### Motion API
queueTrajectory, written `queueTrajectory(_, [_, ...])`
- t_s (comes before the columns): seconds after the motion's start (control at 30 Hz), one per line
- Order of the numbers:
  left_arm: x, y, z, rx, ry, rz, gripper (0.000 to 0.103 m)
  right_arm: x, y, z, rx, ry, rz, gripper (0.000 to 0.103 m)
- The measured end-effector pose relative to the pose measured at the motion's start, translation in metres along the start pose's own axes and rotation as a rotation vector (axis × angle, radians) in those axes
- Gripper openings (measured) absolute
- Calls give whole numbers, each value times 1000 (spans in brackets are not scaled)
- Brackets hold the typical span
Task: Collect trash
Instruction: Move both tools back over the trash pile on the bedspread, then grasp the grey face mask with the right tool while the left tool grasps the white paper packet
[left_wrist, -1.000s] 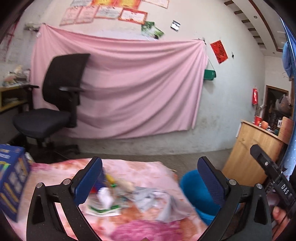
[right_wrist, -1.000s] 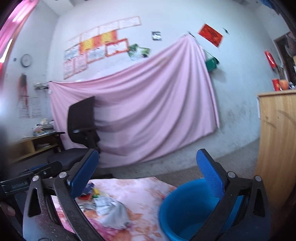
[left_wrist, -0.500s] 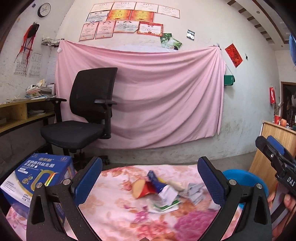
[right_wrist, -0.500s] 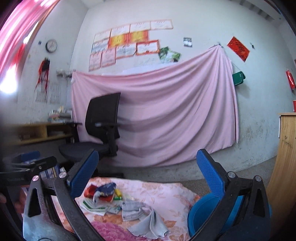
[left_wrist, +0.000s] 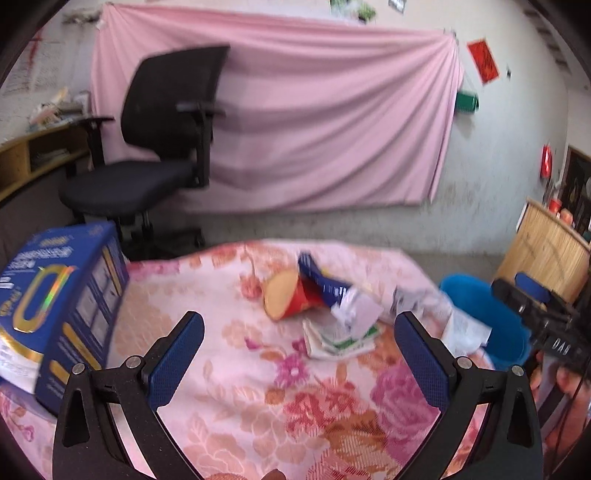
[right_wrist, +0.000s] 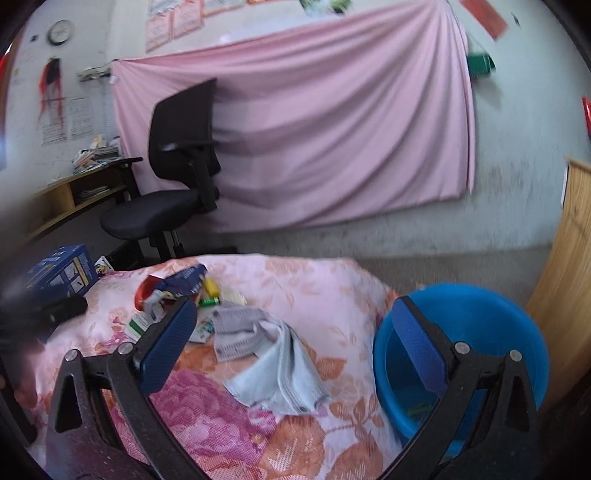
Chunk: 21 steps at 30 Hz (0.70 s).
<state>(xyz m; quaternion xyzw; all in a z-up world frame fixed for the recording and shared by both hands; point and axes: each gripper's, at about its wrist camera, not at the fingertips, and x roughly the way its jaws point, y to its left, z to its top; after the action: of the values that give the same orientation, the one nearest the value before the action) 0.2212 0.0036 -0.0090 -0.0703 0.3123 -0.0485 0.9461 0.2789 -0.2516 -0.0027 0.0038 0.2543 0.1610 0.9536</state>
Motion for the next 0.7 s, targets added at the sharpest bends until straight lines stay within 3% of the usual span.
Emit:
queueTrajectory(0.13, [21,1,1,-14,100,4,98,14,-9,-2,40,84,6,103])
queueTrajectory(0.27, [42,7,0,-64,201,-26,65,35,-11,-7,51,196,35,103])
queueTrajectory(0.37, [55,10,-4,-103,261,-61,55,49,-10,-9,49,269,49,103])
queueTrajectory(0.6, [64,11,-3,-156,305,-132,42,65,-9,-15,52,359,106,82])
queueTrajectory(0.7, [67,12,-2,-175,318,-152,22,67,-10,-16,62,374,136,70])
